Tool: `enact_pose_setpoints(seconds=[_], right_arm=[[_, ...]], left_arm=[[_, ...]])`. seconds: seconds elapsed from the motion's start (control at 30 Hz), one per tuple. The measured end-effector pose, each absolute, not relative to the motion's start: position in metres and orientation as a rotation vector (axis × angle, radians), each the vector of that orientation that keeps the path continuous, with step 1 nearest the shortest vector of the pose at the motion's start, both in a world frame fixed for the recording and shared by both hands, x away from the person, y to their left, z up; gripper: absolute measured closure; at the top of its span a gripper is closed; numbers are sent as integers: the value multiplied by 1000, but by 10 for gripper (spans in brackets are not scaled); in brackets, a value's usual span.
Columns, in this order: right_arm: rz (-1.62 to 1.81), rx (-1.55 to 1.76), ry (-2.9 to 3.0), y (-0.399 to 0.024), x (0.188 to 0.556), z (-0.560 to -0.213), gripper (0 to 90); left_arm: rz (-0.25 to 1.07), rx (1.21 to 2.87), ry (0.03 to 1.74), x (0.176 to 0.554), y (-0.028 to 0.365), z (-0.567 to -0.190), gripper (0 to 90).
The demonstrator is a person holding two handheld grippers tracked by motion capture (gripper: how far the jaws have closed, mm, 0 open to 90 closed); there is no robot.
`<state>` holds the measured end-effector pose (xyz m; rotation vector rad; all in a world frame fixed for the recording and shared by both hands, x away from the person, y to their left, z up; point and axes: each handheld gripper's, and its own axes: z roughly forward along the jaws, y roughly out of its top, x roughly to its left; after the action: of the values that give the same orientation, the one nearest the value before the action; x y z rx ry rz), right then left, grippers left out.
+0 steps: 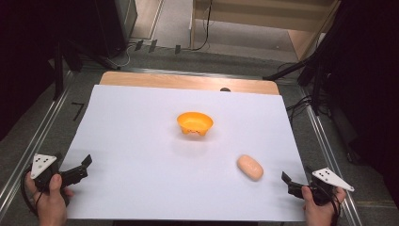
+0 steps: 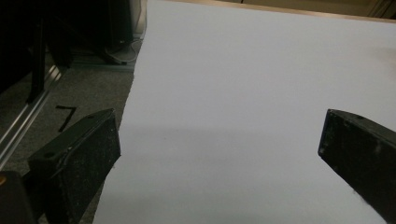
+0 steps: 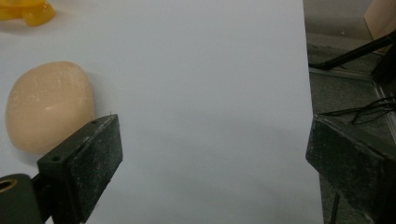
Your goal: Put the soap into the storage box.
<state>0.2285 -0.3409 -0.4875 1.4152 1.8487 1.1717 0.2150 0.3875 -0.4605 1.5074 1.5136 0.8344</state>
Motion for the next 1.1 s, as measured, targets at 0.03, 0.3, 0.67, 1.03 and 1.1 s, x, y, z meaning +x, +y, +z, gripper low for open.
enact_pose_setpoints(seconds=[0.03, 0.3, 0.67, 1.03, 1.1], right_arm=[[1156, 1411, 1857, -340, 229, -487, 39], [1115, 1428, 1847, -337, 231, -487, 41], [975, 1436, 1927, -318, 231, -478, 74], [915, 1342, 2027, -303, 235, -473, 324], [861, 1315, 2068, -302, 238, -471, 342]], left_arm=[[835, 1510, 1515, 215, 387, -460, 0], [837, 1512, 1519, 216, 387, -461, 0], [836, 1515, 1517, 216, 387, -461, 0], [837, 1516, 1518, 216, 387, -461, 0], [836, 1514, 1520, 216, 387, -461, 0]])
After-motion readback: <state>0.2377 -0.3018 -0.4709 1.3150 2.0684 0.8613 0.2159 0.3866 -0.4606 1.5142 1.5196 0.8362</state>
